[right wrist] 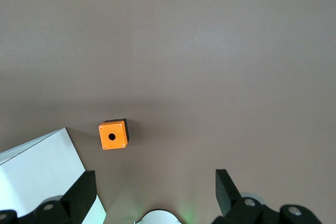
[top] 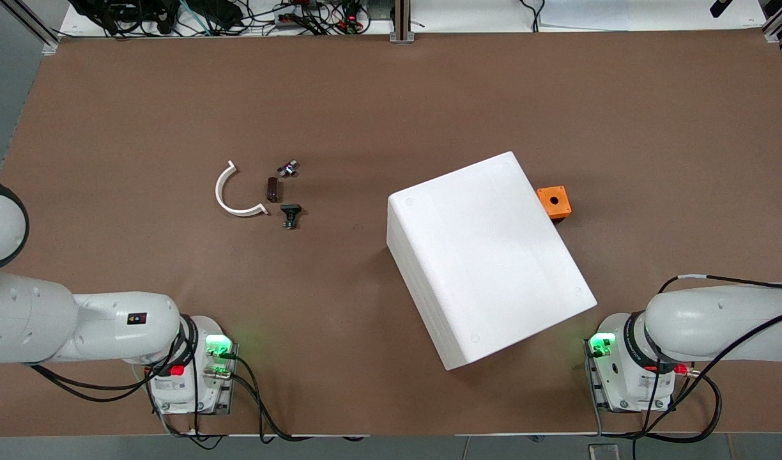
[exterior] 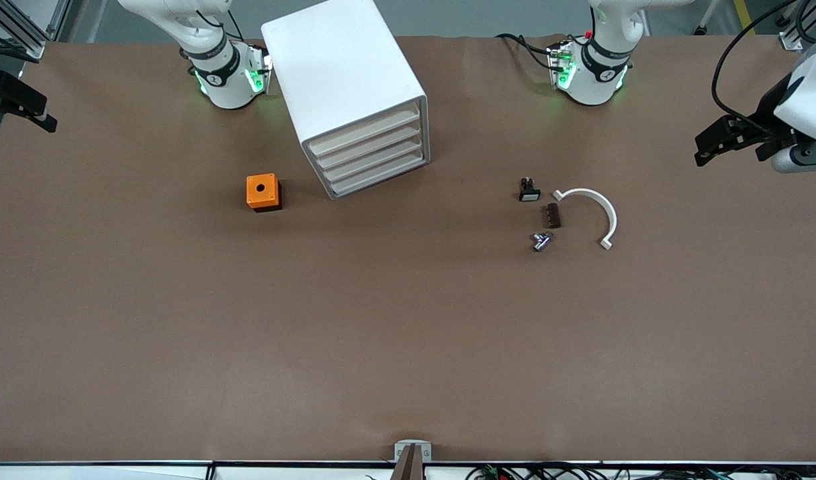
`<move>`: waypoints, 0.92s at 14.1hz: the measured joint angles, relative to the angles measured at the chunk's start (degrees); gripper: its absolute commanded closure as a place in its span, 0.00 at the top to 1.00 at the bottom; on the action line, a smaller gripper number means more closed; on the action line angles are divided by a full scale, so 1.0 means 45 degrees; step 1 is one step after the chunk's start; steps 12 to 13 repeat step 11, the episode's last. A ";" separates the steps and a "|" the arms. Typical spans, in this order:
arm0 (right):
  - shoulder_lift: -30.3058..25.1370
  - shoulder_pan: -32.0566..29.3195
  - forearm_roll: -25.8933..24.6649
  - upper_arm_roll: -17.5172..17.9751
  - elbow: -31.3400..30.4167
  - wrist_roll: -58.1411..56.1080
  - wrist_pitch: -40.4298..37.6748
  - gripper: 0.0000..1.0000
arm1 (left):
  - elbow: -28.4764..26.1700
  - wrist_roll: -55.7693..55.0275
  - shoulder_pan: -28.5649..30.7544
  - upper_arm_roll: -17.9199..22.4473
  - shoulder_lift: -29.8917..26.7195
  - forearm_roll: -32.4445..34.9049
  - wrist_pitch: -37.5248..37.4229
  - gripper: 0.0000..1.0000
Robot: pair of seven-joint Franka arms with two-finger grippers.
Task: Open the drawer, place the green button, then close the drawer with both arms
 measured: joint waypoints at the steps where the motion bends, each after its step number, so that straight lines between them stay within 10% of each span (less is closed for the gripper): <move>1: -0.0001 0.0000 0.0000 0.0000 -0.0004 0.0006 0.0000 1.00 | 0.0001 0.0001 0.0000 0.0000 0.0014 0.0000 0.0001 1.00; 13: -0.0120 0.0000 0.0000 0.0010 -0.0199 0.0189 0.0001 1.00 | 0.0130 0.0001 -0.0013 0.0000 0.0016 0.0000 0.0039 1.00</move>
